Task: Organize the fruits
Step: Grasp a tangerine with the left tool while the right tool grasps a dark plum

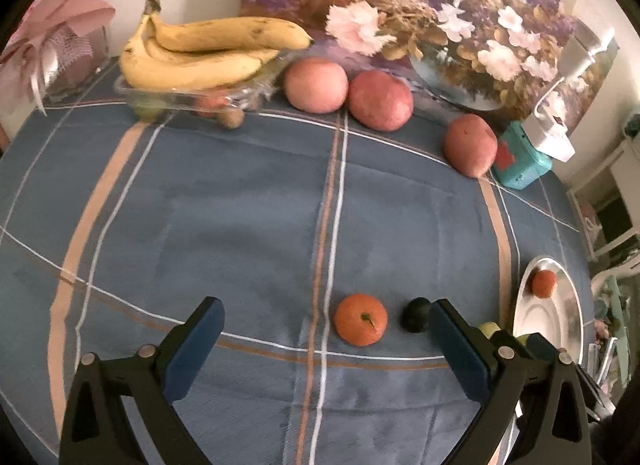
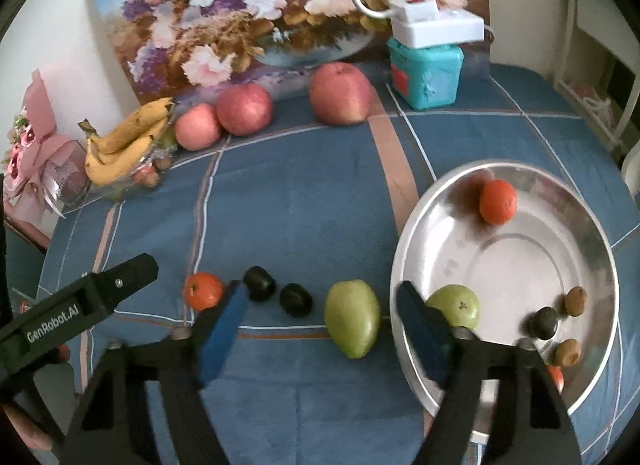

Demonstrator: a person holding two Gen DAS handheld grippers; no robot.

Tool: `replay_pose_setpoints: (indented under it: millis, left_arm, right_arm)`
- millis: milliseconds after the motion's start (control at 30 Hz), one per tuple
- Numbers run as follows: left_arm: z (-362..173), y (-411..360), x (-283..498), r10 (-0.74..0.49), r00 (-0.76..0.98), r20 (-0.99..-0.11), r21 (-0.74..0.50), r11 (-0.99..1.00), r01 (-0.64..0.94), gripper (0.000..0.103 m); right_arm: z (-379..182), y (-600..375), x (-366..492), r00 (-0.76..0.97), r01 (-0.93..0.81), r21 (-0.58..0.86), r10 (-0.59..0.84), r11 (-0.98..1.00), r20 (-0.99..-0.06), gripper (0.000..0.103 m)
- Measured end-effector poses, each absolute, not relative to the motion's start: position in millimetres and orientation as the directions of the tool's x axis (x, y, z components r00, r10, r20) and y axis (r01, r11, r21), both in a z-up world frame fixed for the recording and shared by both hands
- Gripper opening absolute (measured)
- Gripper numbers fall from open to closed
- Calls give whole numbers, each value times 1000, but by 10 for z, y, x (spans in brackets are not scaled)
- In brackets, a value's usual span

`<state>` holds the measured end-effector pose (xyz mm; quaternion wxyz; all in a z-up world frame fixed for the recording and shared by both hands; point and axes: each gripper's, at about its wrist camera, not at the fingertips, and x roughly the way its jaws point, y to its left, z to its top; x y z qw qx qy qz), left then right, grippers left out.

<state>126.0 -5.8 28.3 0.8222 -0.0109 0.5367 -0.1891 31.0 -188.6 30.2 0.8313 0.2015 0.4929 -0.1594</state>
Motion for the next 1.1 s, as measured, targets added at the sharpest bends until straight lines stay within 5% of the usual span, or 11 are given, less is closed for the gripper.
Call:
replay_pose_setpoints:
  millis: [167, 233, 400, 1000, 1100]
  left_arm:
    - [174, -86, 1310, -326, 318, -890, -241, 929, 280, 103]
    - [132, -93, 1322, -326, 306, -894, -245, 930, 274, 102]
    - [40, -88, 1376, -345, 273, -898, -284, 928, 241, 101]
    - [-152, -217, 1459, -425, 165, -890, -387, 896, 218, 70]
    - [-159, -239, 1445, -431, 154, -889, -394, 892, 222, 61]
  right_arm:
    - [222, -1839, 357, 447, 455, 177, -52, 873, -893, 72]
    - [225, -1799, 393, 448, 442, 173, -50, 880, -892, 60]
    - [180, -1690, 501, 442, 410, 175, -27, 895, -896, 50]
    - [-40, -1550, 749, 391, 354, 141, -9, 925, -920, 50]
    - [-83, -1561, 745, 375, 351, 128, -14, 928, -927, 42]
